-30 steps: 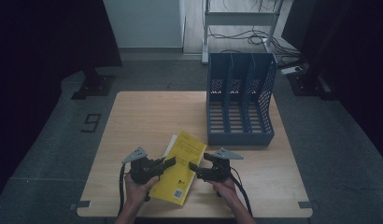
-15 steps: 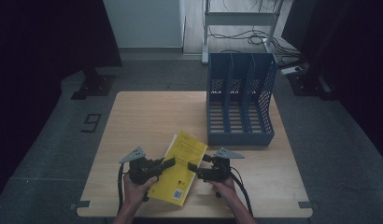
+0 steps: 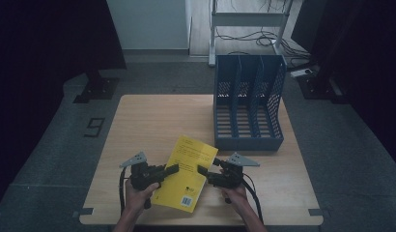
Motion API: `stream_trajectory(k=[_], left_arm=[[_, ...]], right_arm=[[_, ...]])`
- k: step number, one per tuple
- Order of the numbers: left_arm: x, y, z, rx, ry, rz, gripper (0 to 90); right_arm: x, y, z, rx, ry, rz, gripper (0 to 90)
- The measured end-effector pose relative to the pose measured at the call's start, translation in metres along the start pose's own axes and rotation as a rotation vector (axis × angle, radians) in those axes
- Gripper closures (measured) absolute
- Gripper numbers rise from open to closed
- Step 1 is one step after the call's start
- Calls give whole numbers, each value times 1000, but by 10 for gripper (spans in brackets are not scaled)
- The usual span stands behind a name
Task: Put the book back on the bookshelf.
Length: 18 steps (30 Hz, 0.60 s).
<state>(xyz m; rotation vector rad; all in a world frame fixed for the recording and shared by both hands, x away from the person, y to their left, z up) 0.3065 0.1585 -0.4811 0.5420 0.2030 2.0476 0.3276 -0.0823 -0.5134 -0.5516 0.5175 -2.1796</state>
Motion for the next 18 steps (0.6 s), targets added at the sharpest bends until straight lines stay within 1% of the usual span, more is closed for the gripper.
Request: stream_trajectory(k=[6,8,10,13,14,18], left_arm=[[-1,0,-2,-6,-10,-8,779],[-2,-1,-2,-2,-14,-16,779],[-4,-1,-4,11,-19,-27,778],[-7,-1,-6,8,-42,-18,776],[-8,-1,-7,6,-47,-16,775],[-10,-2,-8,5,-56,-11,771]], right_arm=[[3,1,2,1,14,-1,372],[4,1,2,-2,19,5,395],[4,0,2,-1,21,18,414],[5,-1,3,6,26,31,440],[6,-1,3,13,31,27,453],[9,-2,6,26,44,30,505]])
Point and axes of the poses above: each handheld gripper's, and its own axes: x roughly backward along the jaws, z roughly out of its top, y roughly to its right, the point moved 4 cm from there along -x, roughly forward along the jaws, and after that the axes turned 9 degrees about -x, right-handed, at the moved point
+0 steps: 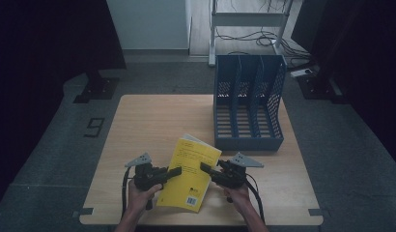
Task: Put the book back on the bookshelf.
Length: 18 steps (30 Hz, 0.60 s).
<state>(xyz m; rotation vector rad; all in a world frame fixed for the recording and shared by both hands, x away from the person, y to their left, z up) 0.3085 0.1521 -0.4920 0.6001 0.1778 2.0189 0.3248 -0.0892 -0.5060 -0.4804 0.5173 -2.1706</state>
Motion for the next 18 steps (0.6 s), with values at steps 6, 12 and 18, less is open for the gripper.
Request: stream_trajectory(k=[6,12,18], left_arm=[[0,-3,-1,5,-7,7,766],[-1,-4,-2,6,-6,13,763],[0,-4,-2,6,-7,21,762]], right_arm=[[3,-3,3,25,8,28,593],[4,-2,4,26,9,48,632],[5,-4,5,31,9,59,670]])
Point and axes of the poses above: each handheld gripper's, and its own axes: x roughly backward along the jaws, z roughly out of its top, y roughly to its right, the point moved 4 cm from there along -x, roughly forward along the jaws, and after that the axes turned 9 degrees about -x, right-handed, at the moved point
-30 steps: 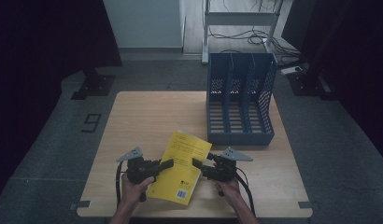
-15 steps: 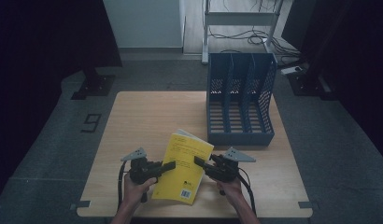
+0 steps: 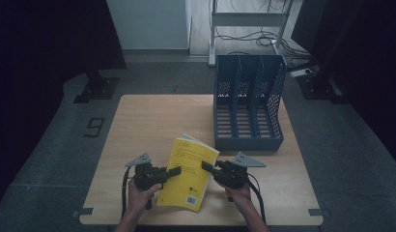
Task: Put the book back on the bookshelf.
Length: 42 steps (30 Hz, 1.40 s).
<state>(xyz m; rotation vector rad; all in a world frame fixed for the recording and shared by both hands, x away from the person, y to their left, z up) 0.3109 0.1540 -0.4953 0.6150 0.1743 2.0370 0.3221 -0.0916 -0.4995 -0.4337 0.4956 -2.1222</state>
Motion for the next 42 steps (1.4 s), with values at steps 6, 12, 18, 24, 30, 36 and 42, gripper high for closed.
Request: stream_trajectory(k=[6,12,18,24,30,36,42], left_arm=[[0,2,1,-12,11,-9,745],[-3,5,1,-26,10,-18,736],[-3,5,1,-32,10,-16,736],[-4,7,1,-42,14,-25,719],[-7,8,-1,-55,1,-29,709],[-7,9,-1,-61,-7,-30,711],[-9,13,-1,-73,-14,-41,711]], right_arm=[[3,-14,5,122,29,-33,683],[8,-20,9,186,46,-31,693],[9,-17,9,168,47,-21,694],[11,-23,12,204,53,-28,705],[14,-24,15,216,46,-2,715],[15,-24,15,201,36,53,694],[13,-28,14,207,23,58,690]])
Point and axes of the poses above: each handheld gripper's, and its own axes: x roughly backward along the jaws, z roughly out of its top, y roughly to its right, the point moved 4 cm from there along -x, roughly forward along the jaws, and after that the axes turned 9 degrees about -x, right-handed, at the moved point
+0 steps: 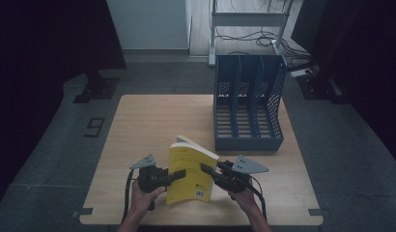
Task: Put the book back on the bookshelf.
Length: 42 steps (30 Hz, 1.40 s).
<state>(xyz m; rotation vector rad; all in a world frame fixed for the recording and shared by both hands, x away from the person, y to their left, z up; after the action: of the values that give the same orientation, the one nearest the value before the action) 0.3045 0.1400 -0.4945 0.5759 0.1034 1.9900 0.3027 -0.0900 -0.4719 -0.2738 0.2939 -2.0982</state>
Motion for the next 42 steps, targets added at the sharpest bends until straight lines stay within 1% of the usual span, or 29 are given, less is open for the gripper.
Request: stream_trajectory(k=[3,6,7,13,18,20,24,27,32,36,39,40,42], left_arm=[[-1,2,0,-8,-3,-5,710],[-2,1,0,-7,-2,-9,705],[-3,1,0,-6,-2,-9,698],[-6,-2,-2,5,6,9,590],[-6,-3,-2,17,12,15,533],[-6,-4,-2,23,17,16,504],[-6,-6,-1,28,31,33,461],[-3,-6,0,18,54,59,455],[1,-8,2,25,89,72,455],[1,-7,2,18,91,79,464],[2,-7,2,1,82,70,474],[2,-6,3,-4,79,71,478],[2,-5,3,-6,76,73,484]], right_arm=[[-1,0,0,1,1,-12,727],[0,0,1,7,-7,-24,736],[0,-1,2,17,-10,-28,736],[1,-5,4,57,-22,-39,742],[1,-4,4,42,-15,-33,741],[1,-4,4,41,-14,-29,741],[1,-5,4,48,-14,-25,742],[1,-5,4,49,-14,-22,742],[2,-5,4,50,-19,-13,741],[2,-6,4,51,-20,-7,735],[2,-10,4,58,-20,22,691],[2,-12,5,66,-23,29,676],[0,-16,5,89,-36,25,651]])
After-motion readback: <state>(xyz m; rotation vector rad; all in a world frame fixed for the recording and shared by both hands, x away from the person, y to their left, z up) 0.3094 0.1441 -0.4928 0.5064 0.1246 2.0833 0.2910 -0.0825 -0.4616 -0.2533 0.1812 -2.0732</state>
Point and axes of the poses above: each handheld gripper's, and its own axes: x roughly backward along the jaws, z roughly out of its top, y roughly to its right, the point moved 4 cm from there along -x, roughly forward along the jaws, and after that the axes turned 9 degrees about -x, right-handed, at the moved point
